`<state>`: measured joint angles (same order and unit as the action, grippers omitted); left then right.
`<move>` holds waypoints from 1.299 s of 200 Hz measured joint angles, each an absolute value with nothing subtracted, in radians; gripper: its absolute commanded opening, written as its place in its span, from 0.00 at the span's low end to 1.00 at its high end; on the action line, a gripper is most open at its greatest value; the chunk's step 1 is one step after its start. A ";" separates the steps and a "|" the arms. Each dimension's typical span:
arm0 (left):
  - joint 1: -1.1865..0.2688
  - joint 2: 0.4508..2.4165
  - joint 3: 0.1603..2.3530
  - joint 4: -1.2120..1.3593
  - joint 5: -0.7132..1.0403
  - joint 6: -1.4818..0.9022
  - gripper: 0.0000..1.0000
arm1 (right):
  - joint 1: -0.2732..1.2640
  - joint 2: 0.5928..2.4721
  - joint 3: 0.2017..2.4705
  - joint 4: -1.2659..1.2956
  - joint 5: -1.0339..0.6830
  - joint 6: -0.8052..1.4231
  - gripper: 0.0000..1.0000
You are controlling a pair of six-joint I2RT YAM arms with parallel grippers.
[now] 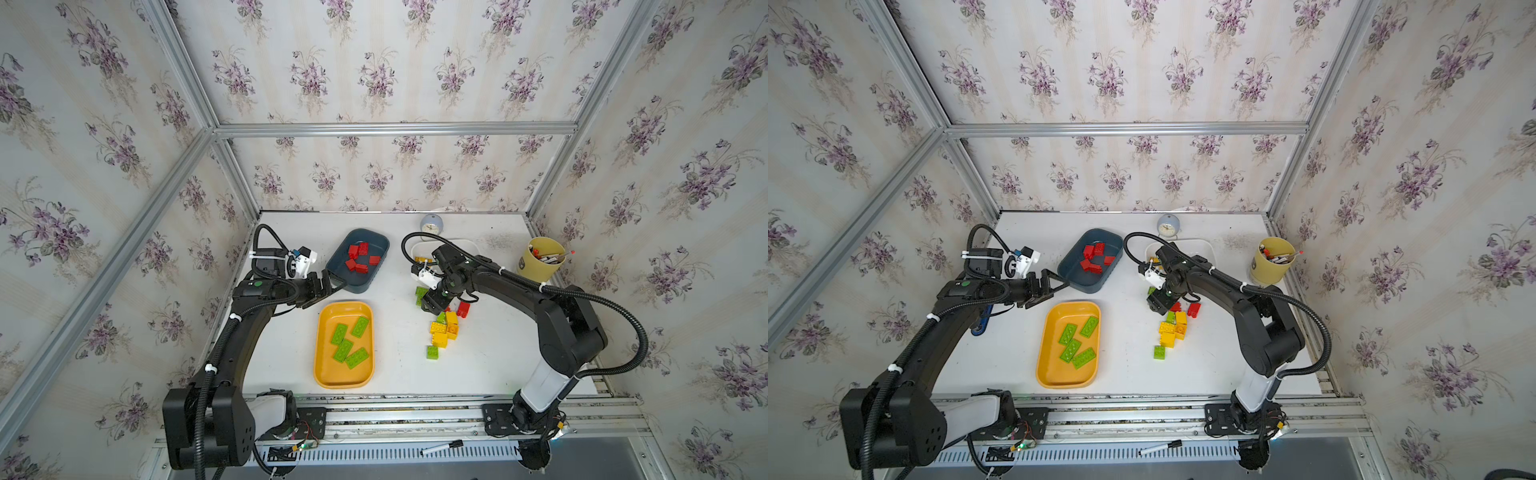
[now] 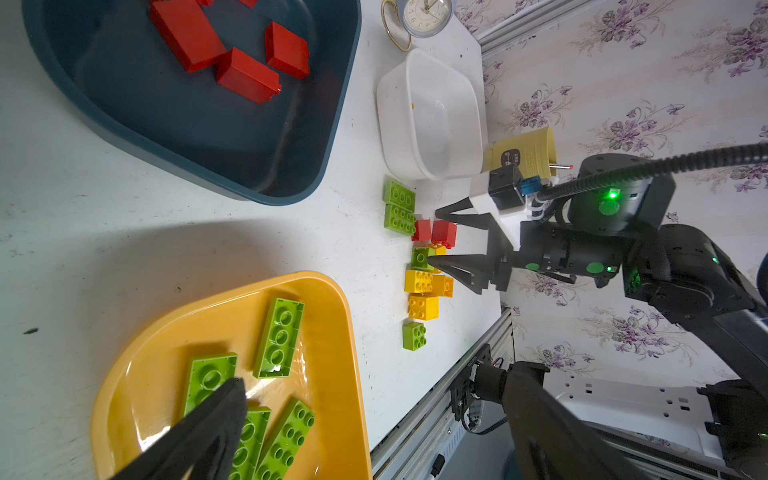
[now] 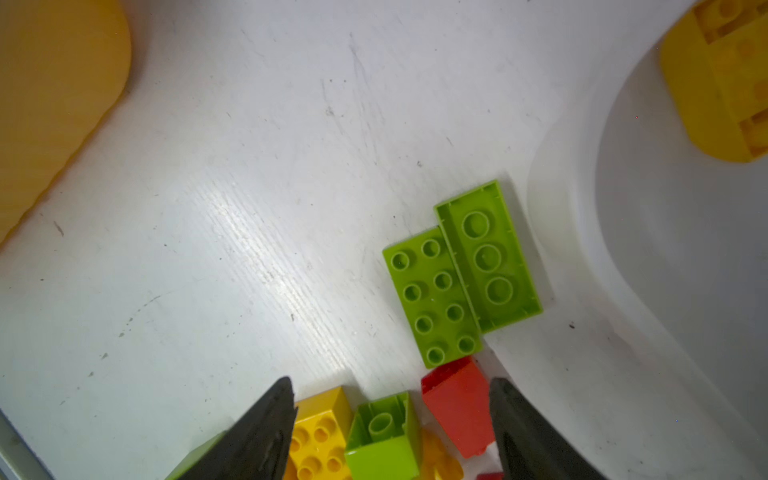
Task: Sort the legos into containers by color
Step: 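Return the right gripper to the pile and grasp a lime-green 2x2 brick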
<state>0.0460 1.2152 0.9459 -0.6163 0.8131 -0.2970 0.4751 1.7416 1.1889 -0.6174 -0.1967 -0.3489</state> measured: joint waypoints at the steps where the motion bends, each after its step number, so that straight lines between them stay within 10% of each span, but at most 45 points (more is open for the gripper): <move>1: 0.046 1.215 0.946 -0.616 0.813 -0.297 0.99 | 0.474 1.744 1.189 -0.618 -0.193 -0.349 0.75; 260: 0.046 1.209 0.947 -0.617 0.813 -0.297 0.99 | 0.590 1.933 1.261 -0.575 -0.109 -0.384 0.52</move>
